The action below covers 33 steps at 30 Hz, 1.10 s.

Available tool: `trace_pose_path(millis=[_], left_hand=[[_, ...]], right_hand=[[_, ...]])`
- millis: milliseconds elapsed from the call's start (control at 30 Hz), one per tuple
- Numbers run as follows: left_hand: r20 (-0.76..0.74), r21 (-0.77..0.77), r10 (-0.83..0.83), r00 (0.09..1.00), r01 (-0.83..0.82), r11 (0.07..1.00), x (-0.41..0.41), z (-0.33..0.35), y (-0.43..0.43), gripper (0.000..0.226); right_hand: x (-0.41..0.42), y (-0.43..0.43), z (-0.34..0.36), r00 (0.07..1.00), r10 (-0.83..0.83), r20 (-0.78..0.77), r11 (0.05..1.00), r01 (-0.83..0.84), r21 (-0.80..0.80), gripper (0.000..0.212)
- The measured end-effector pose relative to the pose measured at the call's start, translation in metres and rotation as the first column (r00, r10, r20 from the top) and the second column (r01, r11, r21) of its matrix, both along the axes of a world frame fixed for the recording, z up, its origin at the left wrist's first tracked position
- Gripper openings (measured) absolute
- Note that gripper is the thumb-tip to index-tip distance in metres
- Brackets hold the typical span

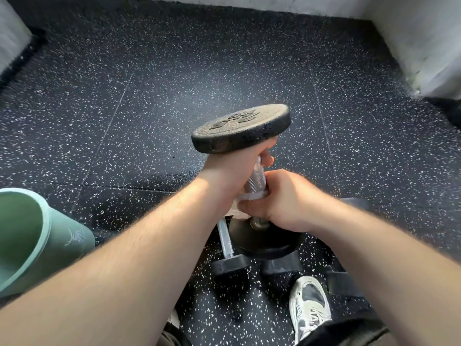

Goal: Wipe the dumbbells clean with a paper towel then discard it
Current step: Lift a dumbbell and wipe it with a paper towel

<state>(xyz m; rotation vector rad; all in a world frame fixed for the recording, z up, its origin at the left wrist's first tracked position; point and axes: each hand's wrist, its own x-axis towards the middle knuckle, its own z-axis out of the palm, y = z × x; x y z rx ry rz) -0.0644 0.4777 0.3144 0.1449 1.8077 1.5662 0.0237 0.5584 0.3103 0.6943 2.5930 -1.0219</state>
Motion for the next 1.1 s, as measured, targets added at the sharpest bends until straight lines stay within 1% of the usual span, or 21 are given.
trace_pose_path(millis=[100,167,233,300,367,433,533,567,667,733,800,867,900,933,1033,1100], left_hand=[[0.005,-0.028,0.004,1.000,-0.003,1.000,-0.001,0.004,-0.002,0.029],[-0.025,-0.059,-0.014,1.000,0.013,0.998,-0.001,0.004,-0.003,0.032],[-0.060,-0.052,-0.020,0.998,0.017,0.999,0.000,0.002,-0.003,0.029],[-0.129,-0.022,-0.040,0.991,0.037,0.999,0.002,-0.001,-0.004,0.021],[-0.209,0.015,-0.086,0.974,0.092,0.996,0.003,-0.001,-0.007,0.012],[-0.221,0.032,-0.095,0.971,0.104,0.994,0.003,0.002,-0.009,0.026],[-0.254,-0.029,-0.089,0.963,0.084,0.996,0.000,0.001,-0.013,0.055],[-0.272,-0.035,-0.107,0.956,0.101,0.994,0.000,0.001,-0.013,0.060],[-0.279,-0.069,-0.192,0.941,0.179,0.981,0.004,0.000,-0.019,0.058],[-0.281,-0.095,-0.232,0.931,0.214,0.972,0.009,-0.001,-0.019,0.065],[-0.220,-0.055,-0.246,0.944,0.240,0.969,0.013,0.001,-0.020,0.073],[-0.077,0.026,-0.269,0.960,0.271,0.962,0.017,0.001,-0.018,0.085],[-0.001,0.077,-0.279,0.960,0.279,0.957,0.019,0.001,-0.016,0.086],[0.052,0.122,-0.295,0.954,0.287,0.950,0.021,0.002,-0.015,0.085],[0.119,0.188,-0.342,0.932,0.317,0.930,0.024,0.002,-0.010,0.080],[0.161,0.218,-0.354,0.921,0.316,0.923,0.024,0.000,-0.008,0.084]], right_hand=[[0.002,0.000,-0.003,1.000,-0.012,-0.018,1.000,0.012,-0.006,0.024],[0.003,-0.001,-0.005,0.998,-0.045,-0.036,0.999,0.045,-0.005,0.022],[0.003,-0.003,-0.007,0.995,-0.085,-0.050,0.996,0.086,0.007,0.021],[0.002,-0.003,-0.006,0.990,-0.124,-0.070,0.992,0.125,0.008,0.024],[0.002,-0.002,-0.003,0.982,-0.158,-0.104,0.987,0.158,-0.010,0.024],[0.002,0.001,0.004,0.967,-0.207,-0.148,0.978,0.203,-0.046,0.024],[0.000,0.008,0.014,0.931,-0.307,-0.198,0.948,0.280,-0.151,0.021],[0.001,0.012,0.016,0.920,-0.333,-0.208,0.936,0.295,-0.191,0.019],[0.000,0.020,0.019,0.886,-0.397,-0.239,0.898,0.321,-0.301,0.015],[0.003,0.026,0.020,0.856,-0.442,-0.270,0.870,0.335,-0.362,0.011],[0.005,0.030,0.020,0.825,-0.483,-0.294,0.843,0.347,-0.412,0.011],[0.009,0.034,0.022,0.798,-0.524,-0.298,0.816,0.370,-0.444,0.026],[0.012,0.036,0.023,0.793,-0.530,-0.300,0.810,0.368,-0.457,0.034],[0.014,0.037,0.023,0.789,-0.532,-0.309,0.803,0.353,-0.481,0.036],[0.019,0.041,0.021,0.768,-0.555,-0.320,0.765,0.319,-0.559,0.029],[0.020,0.041,0.020,0.751,-0.575,-0.323,0.737,0.305,-0.603,0.022]])
